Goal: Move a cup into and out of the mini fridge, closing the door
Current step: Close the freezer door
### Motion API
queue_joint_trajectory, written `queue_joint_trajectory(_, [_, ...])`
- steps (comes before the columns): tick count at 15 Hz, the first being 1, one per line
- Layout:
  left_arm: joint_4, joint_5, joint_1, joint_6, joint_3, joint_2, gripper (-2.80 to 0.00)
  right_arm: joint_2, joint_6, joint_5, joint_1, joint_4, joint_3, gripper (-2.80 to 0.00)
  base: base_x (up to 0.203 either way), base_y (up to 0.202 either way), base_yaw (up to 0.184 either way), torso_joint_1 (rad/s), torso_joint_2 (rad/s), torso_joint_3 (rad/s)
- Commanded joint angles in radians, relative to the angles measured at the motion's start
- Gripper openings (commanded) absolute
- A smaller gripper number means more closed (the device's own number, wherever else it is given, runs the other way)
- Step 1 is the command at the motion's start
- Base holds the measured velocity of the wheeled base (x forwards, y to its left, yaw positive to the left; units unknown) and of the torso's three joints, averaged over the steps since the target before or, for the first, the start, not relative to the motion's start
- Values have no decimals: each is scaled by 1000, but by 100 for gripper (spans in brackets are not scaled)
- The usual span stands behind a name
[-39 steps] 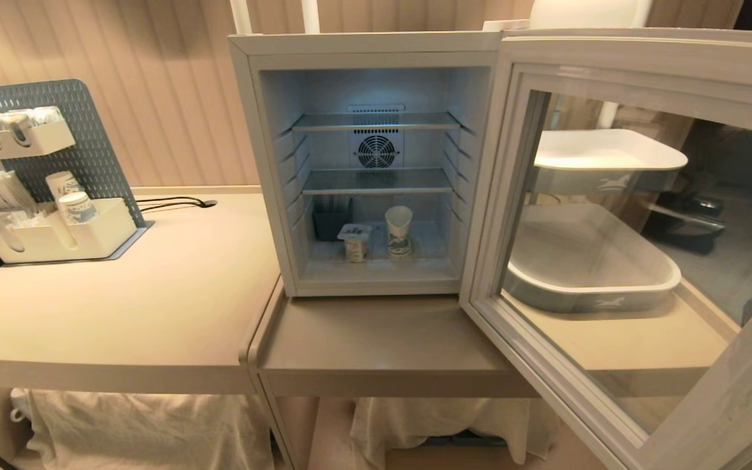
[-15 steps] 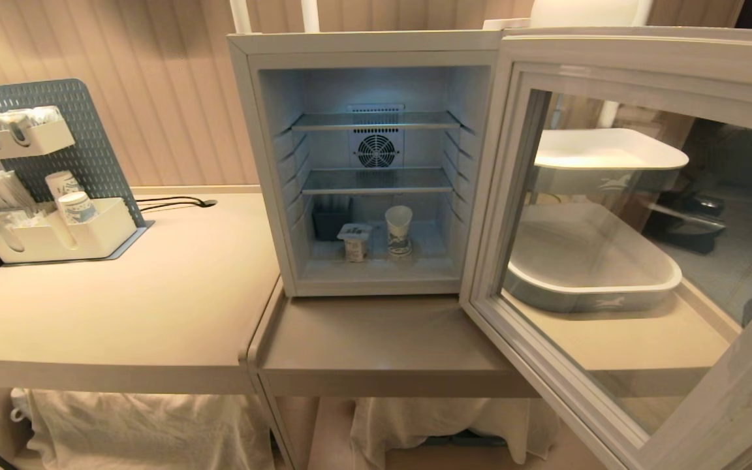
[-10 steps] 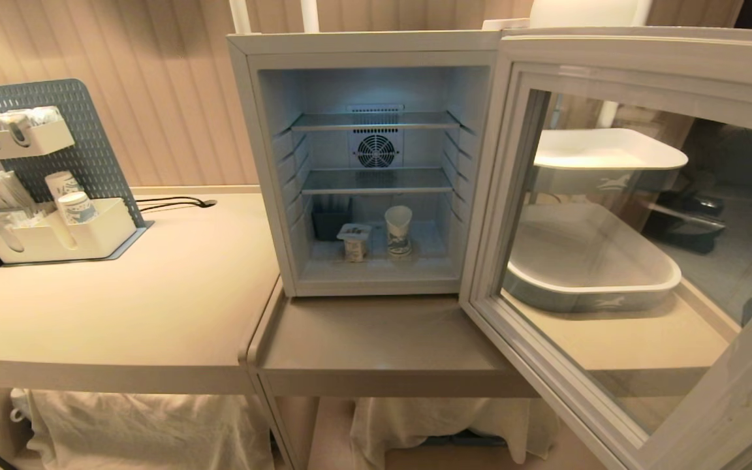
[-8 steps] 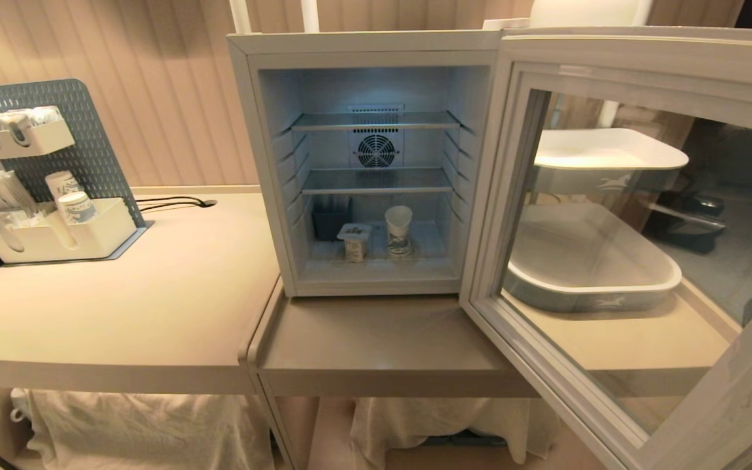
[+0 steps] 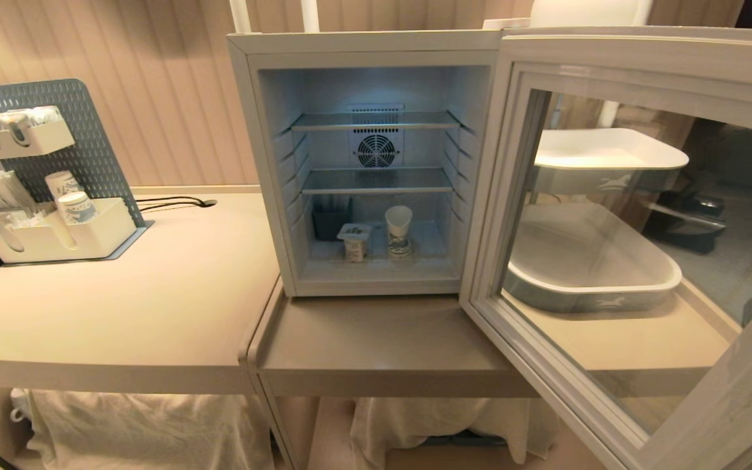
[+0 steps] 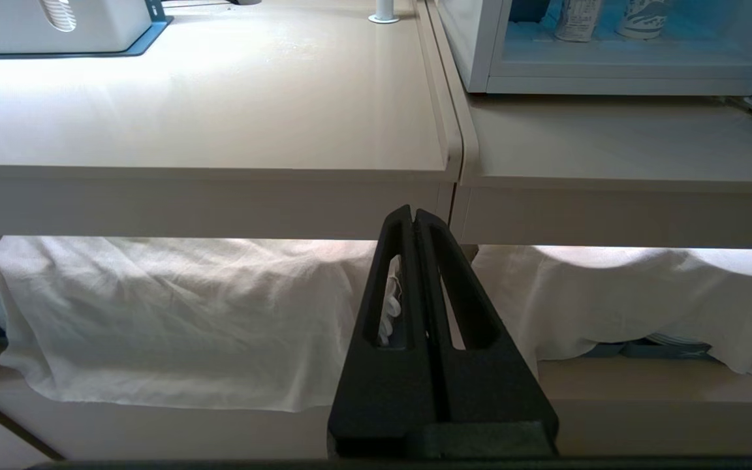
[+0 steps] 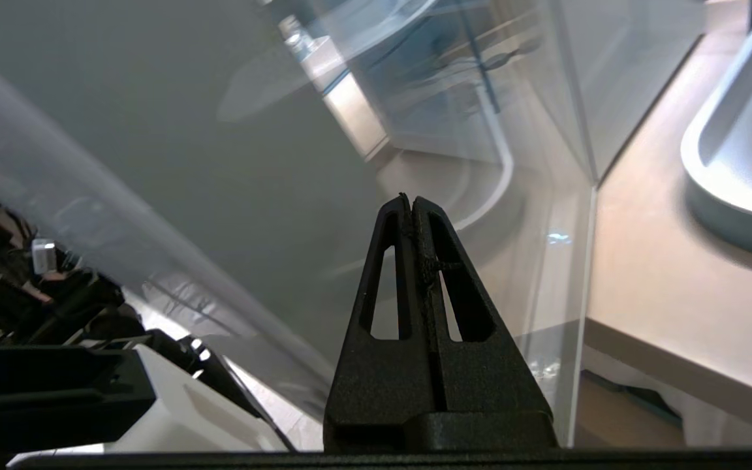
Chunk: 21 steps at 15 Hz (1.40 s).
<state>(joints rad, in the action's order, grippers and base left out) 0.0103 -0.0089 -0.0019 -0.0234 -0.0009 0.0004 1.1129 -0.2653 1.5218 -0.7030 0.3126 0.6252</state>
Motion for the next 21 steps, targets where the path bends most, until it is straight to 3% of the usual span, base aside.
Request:
queue_joint_trajectory(1, [0, 0, 0, 0, 1, 0, -280, -89, -52, 8, 44, 3, -17, -280, 0, 0, 0, 0, 0, 0])
queue_joint_trajectory(6, [0, 0, 0, 0, 1, 0, -280, -296, -280, 8, 164, 13, -9, -280, 0, 0, 0, 0, 0, 0])
queue_joint_trajectory(11, [0, 0, 0, 0, 0, 0, -280, -477, -497, 8, 183, 14, 27, -280, 0, 0, 0, 0, 0, 0])
queue_joint_trajectory(14, [0, 0, 0, -1, 1, 0, -280, -457, -620, 8, 237, 14, 77, -280, 0, 0, 0, 0, 0, 0])
queue_joint_trajectory(16, [0, 0, 0, 0, 0, 0, -280, -396, -658, 8, 247, 14, 113, -280, 0, 0, 0, 0, 0, 0])
queue_joint_trajectory(21, [0, 0, 1, 0, 1, 0, -280, -138, -660, 8, 258, 74, 119, -280, 0, 0, 0, 0, 0, 0])
